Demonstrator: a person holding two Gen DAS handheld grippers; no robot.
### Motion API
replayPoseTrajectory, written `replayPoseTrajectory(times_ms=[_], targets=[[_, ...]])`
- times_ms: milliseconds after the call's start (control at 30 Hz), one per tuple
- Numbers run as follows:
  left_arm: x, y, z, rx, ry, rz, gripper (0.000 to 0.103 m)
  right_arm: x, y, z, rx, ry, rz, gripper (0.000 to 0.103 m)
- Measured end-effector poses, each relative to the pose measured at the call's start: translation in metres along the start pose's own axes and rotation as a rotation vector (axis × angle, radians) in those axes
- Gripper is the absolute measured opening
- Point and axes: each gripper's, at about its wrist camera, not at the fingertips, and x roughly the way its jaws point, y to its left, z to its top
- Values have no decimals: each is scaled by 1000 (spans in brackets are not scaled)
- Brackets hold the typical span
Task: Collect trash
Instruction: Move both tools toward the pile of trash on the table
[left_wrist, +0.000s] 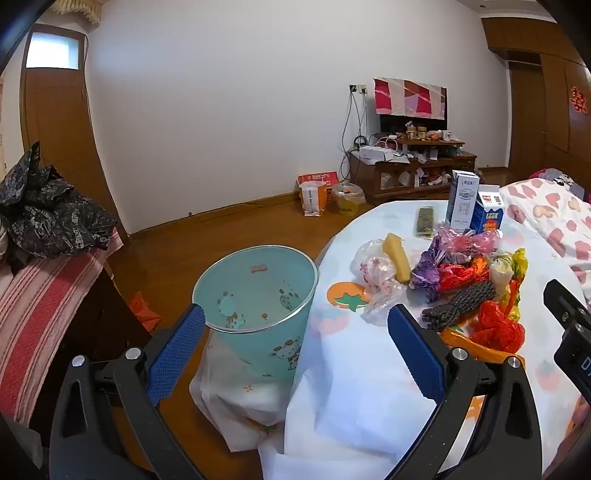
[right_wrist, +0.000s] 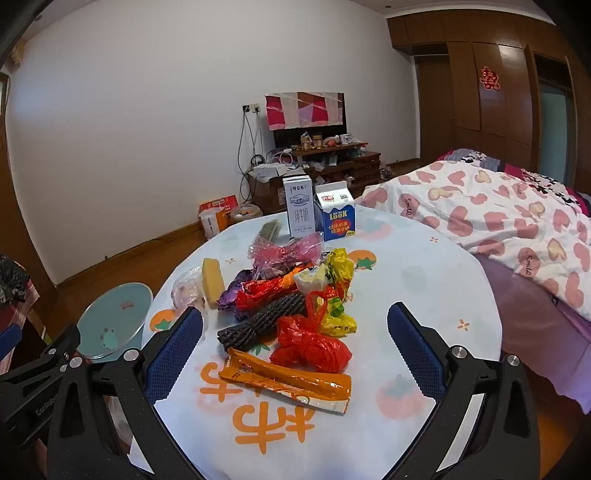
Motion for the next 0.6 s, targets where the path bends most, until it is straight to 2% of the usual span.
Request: replayPoseTrajectory(times_ms=[167, 200, 600], targets=[[-2, -3, 0, -3, -5, 8, 97, 0, 0, -1, 2, 2, 2, 99], [-1, 1, 0, -14, -1, -10, 97, 0, 0, -1, 0, 1, 1, 99], [3, -2, -4, -18, 8, -30, 97, 0, 0, -2, -2, 4, -4, 99]])
